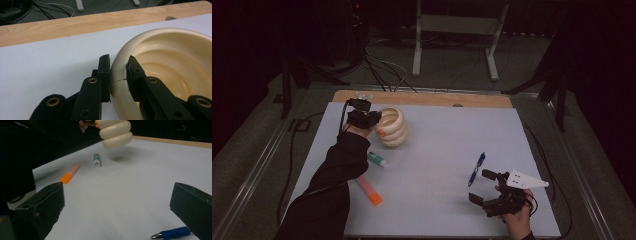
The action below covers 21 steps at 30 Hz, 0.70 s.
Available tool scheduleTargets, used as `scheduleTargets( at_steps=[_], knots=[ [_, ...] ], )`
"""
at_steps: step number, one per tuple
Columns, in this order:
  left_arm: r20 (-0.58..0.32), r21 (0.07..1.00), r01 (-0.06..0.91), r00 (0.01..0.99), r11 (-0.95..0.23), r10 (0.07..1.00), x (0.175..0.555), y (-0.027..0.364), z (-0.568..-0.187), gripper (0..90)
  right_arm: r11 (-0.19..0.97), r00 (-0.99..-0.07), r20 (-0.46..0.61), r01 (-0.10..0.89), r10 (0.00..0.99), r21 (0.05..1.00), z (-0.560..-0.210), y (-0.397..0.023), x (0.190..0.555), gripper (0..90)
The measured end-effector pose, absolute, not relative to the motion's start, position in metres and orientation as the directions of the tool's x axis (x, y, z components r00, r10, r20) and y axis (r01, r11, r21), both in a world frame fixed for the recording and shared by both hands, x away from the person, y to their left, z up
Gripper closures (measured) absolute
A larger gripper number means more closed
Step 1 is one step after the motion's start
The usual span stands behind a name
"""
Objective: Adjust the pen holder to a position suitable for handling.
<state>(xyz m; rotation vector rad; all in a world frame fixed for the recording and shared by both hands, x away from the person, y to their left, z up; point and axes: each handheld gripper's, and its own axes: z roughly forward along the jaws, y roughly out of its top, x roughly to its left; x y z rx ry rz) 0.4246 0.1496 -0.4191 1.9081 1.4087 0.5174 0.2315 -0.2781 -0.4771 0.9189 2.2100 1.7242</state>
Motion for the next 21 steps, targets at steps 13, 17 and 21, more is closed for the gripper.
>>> scheduleTargets(
  at_steps=[13,17,21],
  knots=[
    [-0.089,0.718,0.665,0.381,-0.206,0.920,0.424,0.117,-0.424,78.1,0.127,-0.789,0.221,0.352,0.574,0.927,-0.477,-0.279,0.231,0.0],
    [-0.087,0.716,0.664,0.393,-0.217,0.915,0.424,0.109,-0.424,78.2,0.128,-0.790,0.219,0.350,0.572,0.928,-0.476,-0.279,0.231,0.0],
    [-0.083,0.714,0.663,0.402,-0.227,0.912,0.424,0.101,-0.424,78.1,0.127,-0.791,0.219,0.349,0.572,0.929,-0.476,-0.279,0.231,0.0]
  ],
)
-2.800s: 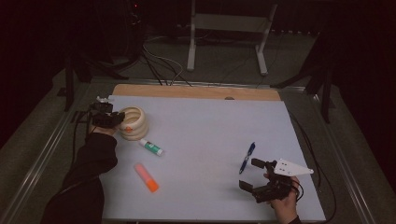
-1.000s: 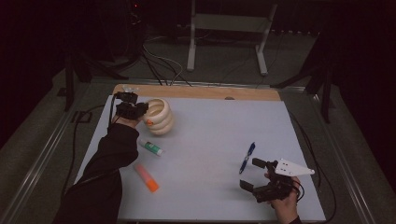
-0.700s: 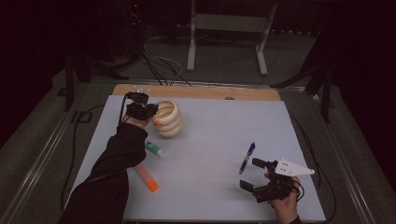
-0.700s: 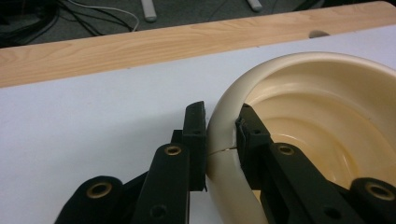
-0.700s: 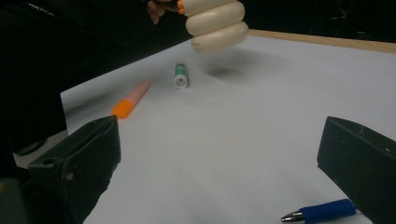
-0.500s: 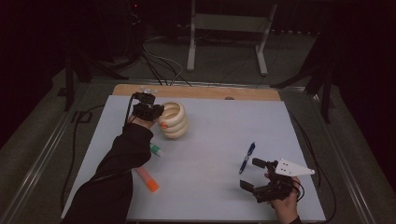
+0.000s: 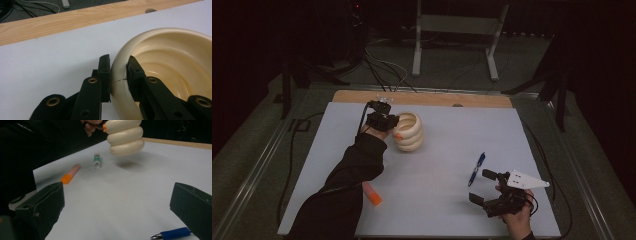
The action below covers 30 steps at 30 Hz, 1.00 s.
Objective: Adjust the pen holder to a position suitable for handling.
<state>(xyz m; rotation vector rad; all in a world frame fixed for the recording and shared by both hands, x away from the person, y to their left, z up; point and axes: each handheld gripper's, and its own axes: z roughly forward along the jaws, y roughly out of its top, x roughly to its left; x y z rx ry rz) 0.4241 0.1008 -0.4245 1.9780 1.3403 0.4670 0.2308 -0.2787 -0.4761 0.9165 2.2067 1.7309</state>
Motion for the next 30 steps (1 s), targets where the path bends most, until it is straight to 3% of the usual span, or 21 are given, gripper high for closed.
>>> scheduleTargets(
  at_steps=[30],
  knots=[
    [-0.056,0.679,0.683,0.414,-0.269,0.909,0.423,0.054,-0.446,77.6,0.129,-0.792,0.217,0.347,0.570,0.929,-0.476,-0.279,0.231,0.0]
  ],
)
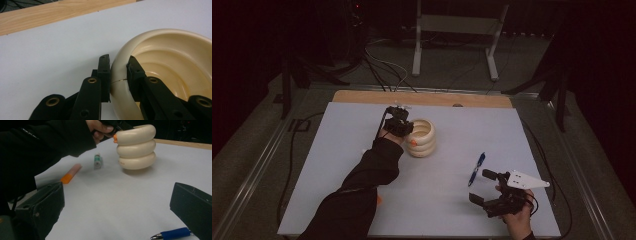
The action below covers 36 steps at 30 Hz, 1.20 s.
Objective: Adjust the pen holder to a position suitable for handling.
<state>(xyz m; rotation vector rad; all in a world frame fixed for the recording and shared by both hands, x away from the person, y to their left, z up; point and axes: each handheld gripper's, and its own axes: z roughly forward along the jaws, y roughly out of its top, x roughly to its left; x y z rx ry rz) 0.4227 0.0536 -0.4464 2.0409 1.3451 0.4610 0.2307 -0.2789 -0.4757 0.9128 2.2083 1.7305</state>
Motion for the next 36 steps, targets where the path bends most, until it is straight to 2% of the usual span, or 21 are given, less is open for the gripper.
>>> scheduleTargets(
  at_steps=[18,25,26,27,36],
  knots=[
    [-0.025,0.676,0.673,0.426,-0.299,0.904,0.412,0.029,-0.456,75.7,0.129,-0.793,0.217,0.347,0.570,0.929,-0.476,-0.279,0.231,0.0],
    [-0.066,0.681,0.676,0.439,-0.281,0.896,0.413,0.031,-0.456,73.8,0.128,-0.792,0.219,0.349,0.570,0.928,-0.476,-0.279,0.231,0.0],
    [-0.066,0.681,0.676,0.439,-0.281,0.896,0.413,0.031,-0.456,70.0,0.128,-0.792,0.219,0.349,0.570,0.928,-0.476,-0.279,0.231,0.0],
    [-0.072,0.681,0.675,0.446,-0.282,0.892,0.412,0.031,-0.453,70.0,0.127,-0.792,0.220,0.350,0.570,0.928,-0.476,-0.279,0.231,0.0],
    [-0.081,0.701,0.660,0.452,-0.272,0.888,0.404,0.033,-0.432,39.9,0.125,-0.790,0.220,0.349,0.572,0.929,-0.476,-0.280,0.231,0.0]
  ],
)
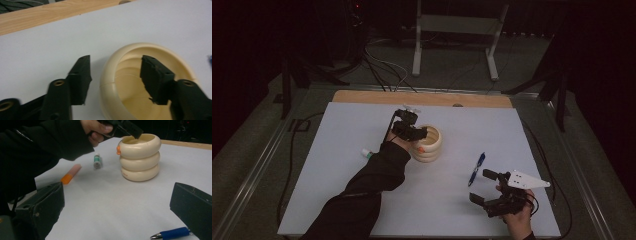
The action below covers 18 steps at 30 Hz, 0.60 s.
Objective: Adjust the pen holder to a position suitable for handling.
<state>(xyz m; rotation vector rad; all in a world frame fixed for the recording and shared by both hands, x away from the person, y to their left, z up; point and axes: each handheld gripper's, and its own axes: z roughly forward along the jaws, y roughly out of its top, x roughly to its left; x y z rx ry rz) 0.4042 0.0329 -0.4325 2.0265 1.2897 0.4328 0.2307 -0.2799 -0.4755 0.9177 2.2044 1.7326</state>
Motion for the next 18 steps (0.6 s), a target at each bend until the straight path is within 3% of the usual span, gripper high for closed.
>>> scheduleTargets(
  at_steps=[4,18],
  knots=[
    [-0.100,0.717,0.648,0.460,-0.257,0.882,0.398,0.034,-0.422,28.8,0.119,-0.787,0.224,0.351,0.575,0.929,-0.475,-0.280,0.231,0.0],
    [-0.158,0.760,0.599,0.548,-0.253,0.822,0.385,0.031,-0.404,2.5,0.114,-0.785,0.221,0.346,0.579,0.931,-0.474,-0.282,0.231,0.0]
  ],
)
